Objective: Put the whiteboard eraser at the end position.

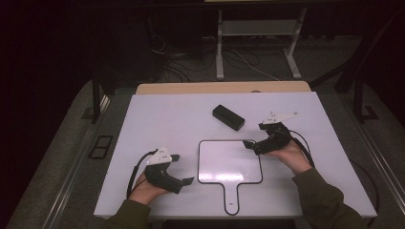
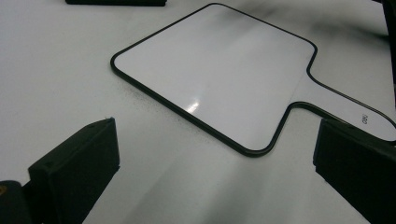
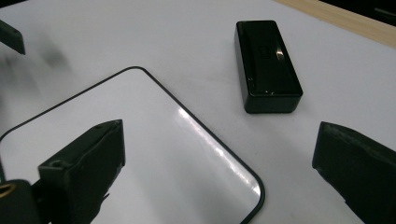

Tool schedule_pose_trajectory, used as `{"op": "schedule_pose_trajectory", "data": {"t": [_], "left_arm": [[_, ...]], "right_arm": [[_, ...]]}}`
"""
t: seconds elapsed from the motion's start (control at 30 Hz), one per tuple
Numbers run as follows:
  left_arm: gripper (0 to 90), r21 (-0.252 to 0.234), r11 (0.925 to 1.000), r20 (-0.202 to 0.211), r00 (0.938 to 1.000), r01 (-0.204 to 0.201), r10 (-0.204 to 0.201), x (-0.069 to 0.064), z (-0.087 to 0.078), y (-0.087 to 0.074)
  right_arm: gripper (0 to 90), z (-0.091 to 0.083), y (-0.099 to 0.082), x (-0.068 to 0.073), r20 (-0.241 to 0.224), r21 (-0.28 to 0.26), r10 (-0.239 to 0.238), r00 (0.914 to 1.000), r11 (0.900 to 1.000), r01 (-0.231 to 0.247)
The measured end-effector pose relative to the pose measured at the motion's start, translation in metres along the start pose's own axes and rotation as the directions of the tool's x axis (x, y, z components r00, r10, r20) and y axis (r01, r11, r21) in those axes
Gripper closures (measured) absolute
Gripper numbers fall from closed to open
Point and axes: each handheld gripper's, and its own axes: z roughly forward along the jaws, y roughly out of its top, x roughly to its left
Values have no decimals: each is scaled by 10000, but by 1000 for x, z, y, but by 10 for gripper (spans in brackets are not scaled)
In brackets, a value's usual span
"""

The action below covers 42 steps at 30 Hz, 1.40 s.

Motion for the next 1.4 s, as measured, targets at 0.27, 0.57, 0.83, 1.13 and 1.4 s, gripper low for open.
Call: {"op": "schedule_pose_trajectory", "data": {"t": [0.27, 0.57, 0.83, 1.13, 1.4], "left_arm": [[0, -39, 10000, -14, 10000, -8, 8, 0, -1, 0], [0, -13, 10000, -48, 10000, -32, 32, 0, -1, 0], [0, -53, 10000, -11, 10000, -37, 37, -1, -2, 0], [0, -15, 10000, -16, 10000, -81, 81, -1, -2, 1], [0, -7, 10000, -34, 10000, -72, 72, -1, -2, 0]], "right_arm": [[14, -18, -20, 3, 69, -475, 348, 9994, 9983, -344], [14, -34, -38, 10, 324, -863, 481, 9983, 9952, -451], [14, -46, -56, 15, 472, -1050, 554, 9973, 9932, -502], [14, -61, -79, 16, 463, -1191, 762, 9960, 9904, -702], [14, -67, -96, 18, 447, -927, 771, 9960, 9930, -727]]}}
